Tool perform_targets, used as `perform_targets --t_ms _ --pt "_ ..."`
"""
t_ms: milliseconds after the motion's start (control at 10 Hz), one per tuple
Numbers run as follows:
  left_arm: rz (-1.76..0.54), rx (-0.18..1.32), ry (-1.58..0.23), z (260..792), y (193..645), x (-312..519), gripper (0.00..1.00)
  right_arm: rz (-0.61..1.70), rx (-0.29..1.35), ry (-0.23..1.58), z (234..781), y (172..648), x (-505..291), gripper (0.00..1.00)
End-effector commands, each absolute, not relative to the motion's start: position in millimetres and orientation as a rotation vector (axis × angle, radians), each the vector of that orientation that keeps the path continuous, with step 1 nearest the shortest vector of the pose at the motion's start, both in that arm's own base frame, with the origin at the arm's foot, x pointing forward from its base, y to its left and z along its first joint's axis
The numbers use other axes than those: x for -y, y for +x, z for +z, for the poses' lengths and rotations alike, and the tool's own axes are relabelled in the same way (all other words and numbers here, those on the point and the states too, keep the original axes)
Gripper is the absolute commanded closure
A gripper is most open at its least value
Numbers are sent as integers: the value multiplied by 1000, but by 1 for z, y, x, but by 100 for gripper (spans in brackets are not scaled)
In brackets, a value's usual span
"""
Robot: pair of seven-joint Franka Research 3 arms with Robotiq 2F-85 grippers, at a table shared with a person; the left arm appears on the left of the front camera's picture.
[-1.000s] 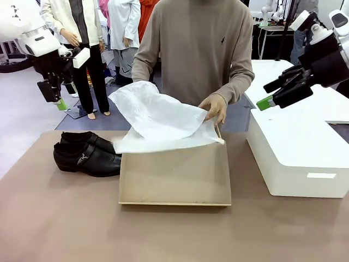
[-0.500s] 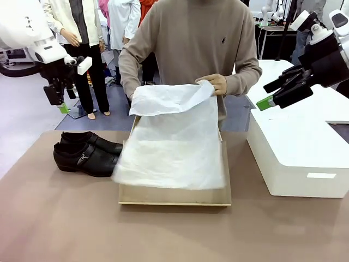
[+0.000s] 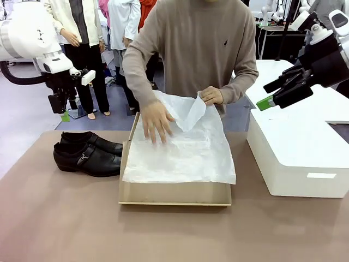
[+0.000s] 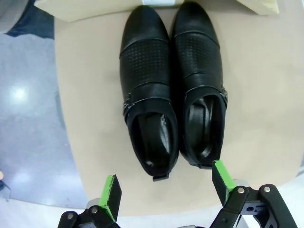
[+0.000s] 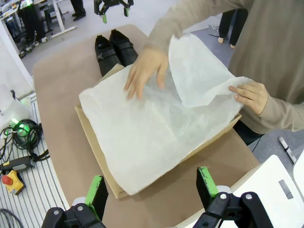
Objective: Pack the shoes into the box.
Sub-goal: Place one shoe of the Shoes into the Shoes Box.
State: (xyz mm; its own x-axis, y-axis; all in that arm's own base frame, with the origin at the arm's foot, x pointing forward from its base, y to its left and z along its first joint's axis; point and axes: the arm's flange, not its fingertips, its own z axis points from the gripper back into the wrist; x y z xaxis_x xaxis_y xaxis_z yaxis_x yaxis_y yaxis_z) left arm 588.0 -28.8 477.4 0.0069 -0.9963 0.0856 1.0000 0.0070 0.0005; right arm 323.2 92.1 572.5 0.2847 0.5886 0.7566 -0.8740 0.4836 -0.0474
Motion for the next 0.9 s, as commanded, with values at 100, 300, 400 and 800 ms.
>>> perform_targets --t_ms 100,300,400,800 --pt "-1580 39 -105 477 600 27 0 1027 810 435 573 325 -92 0" --pt "-1564 46 -90 471 593 29 0 1027 810 435 573 325 -92 0" --pt "-1564 46 -90 471 593 29 0 1027 810 435 573 325 -92 0" --pt "-1565 44 -100 472 595 30 0 1027 810 435 573 325 -92 0"
